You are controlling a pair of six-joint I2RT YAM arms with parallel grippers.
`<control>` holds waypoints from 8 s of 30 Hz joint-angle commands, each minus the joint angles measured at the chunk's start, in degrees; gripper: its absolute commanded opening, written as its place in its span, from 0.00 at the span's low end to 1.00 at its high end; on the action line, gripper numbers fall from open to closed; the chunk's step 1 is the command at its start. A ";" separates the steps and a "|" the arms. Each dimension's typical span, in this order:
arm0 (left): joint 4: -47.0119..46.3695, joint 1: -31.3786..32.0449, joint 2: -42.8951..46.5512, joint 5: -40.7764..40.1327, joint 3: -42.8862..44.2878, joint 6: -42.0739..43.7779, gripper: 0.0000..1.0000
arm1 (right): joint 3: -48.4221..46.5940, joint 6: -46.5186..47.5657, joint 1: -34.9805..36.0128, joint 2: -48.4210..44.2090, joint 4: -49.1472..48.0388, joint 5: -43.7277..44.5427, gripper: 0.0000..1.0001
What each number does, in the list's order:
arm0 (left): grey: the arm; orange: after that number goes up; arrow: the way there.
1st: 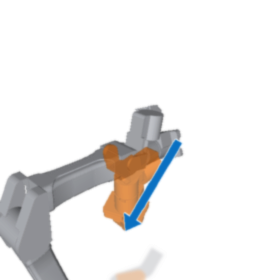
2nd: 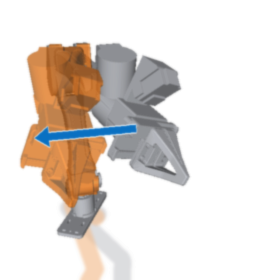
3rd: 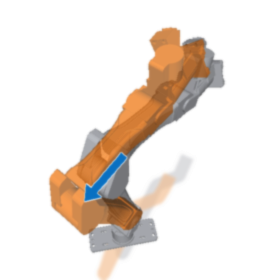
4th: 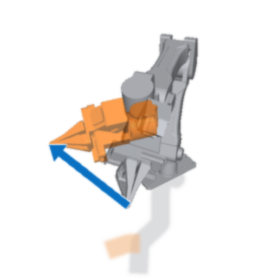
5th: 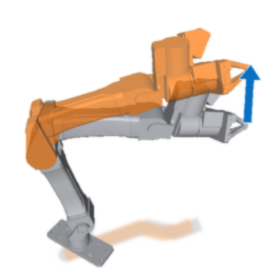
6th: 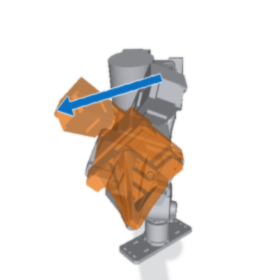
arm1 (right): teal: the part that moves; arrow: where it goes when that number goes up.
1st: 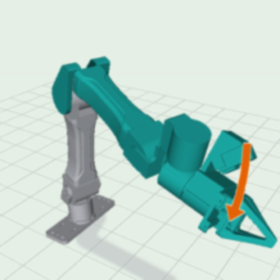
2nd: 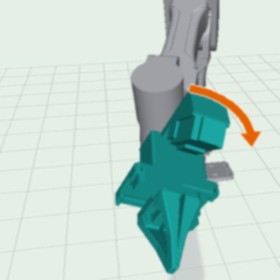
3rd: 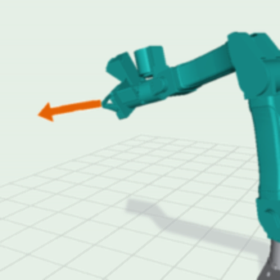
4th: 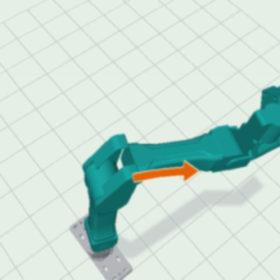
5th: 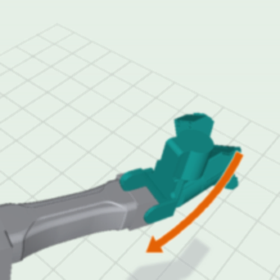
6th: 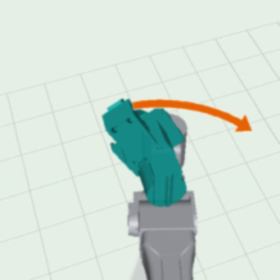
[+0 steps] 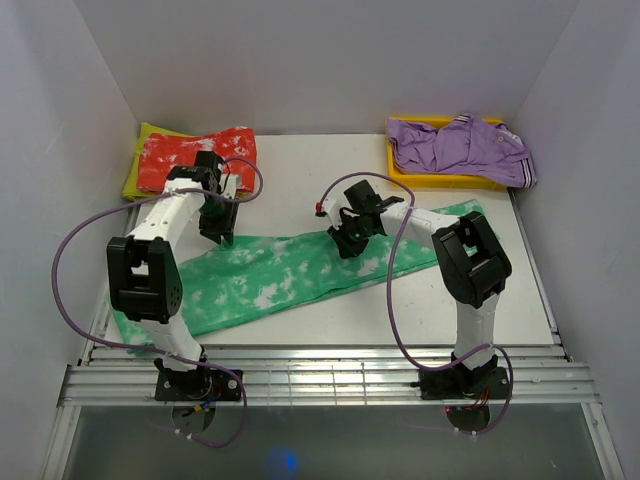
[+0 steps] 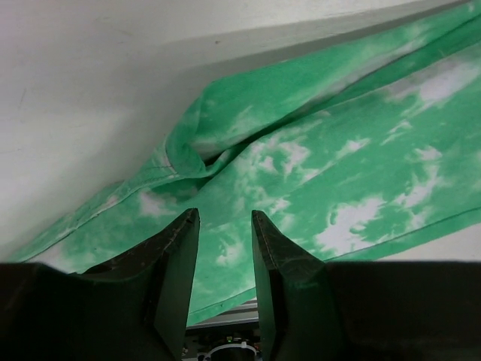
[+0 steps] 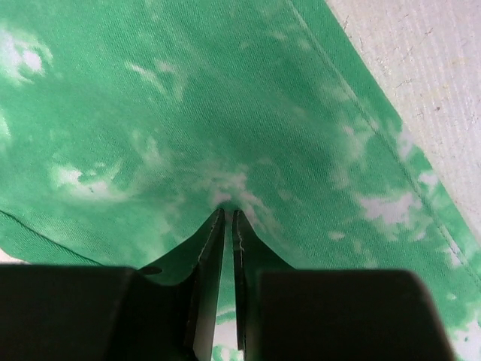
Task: Fold and stack the trousers
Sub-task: Fold the trousers
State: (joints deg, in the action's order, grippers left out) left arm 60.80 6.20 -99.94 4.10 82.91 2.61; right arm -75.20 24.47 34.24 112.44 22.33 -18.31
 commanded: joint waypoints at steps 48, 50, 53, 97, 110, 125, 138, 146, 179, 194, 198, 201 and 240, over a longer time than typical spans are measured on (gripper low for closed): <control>-8.93 3.47 -7.28 -17.81 4.97 1.33 0.00 | 5.41 4.44 1.01 0.85 1.93 5.74 0.08; -10.16 3.38 -7.81 -18.60 5.76 2.22 0.00 | 6.20 4.80 1.09 0.67 1.84 5.91 0.08; -12.01 3.38 -8.95 -19.74 6.64 3.54 0.00 | 6.64 5.33 1.18 0.50 1.76 6.09 0.08; -13.42 1.19 -18.71 -9.37 18.06 2.57 0.00 | -10.94 -17.61 27.73 18.08 -39.12 -0.06 0.14; -11.40 1.19 -20.73 -7.35 20.10 1.43 0.00 | -8.64 -32.73 24.74 10.42 -54.41 -3.14 0.19; -10.96 0.66 -25.65 -8.93 27.47 2.92 0.00 | -15.33 -30.44 25.18 24.31 -40.70 -0.42 0.16; -17.72 -0.22 -28.47 -11.30 33.36 8.19 0.00 | -10.76 -34.05 26.32 24.40 -37.27 -6.48 0.11; -23.09 -0.83 -26.80 -8.14 30.90 10.40 0.08 | -8.47 -34.58 26.85 23.26 -38.50 -10.08 0.08; -6.74 -27.90 -7.81 16.92 -3.55 15.41 0.65 | 18.06 1.71 -25.53 -14.62 5.80 -6.49 0.66; -9.90 -29.40 -9.22 13.30 -3.55 17.43 0.66 | 3.61 4.19 -42.50 -21.12 19.06 -2.17 0.83; -9.64 -29.31 -6.77 16.73 -2.58 18.57 0.68 | -2.39 2.34 -44.69 -23.50 22.92 0.19 0.90; -10.26 -29.22 -5.18 15.94 -2.85 19.09 0.69 | -3.90 4.01 -49.07 -22.10 25.92 2.64 0.90; -12.81 -29.66 -12.47 0.73 -7.24 17.43 0.62 | -0.03 -0.30 -65.70 2.17 21.35 -1.55 0.37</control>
State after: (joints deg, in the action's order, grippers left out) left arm 49.06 -22.28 -110.19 8.93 76.27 19.44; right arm -78.06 26.59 -31.70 112.40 43.00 -13.23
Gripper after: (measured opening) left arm 0.623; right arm 0.434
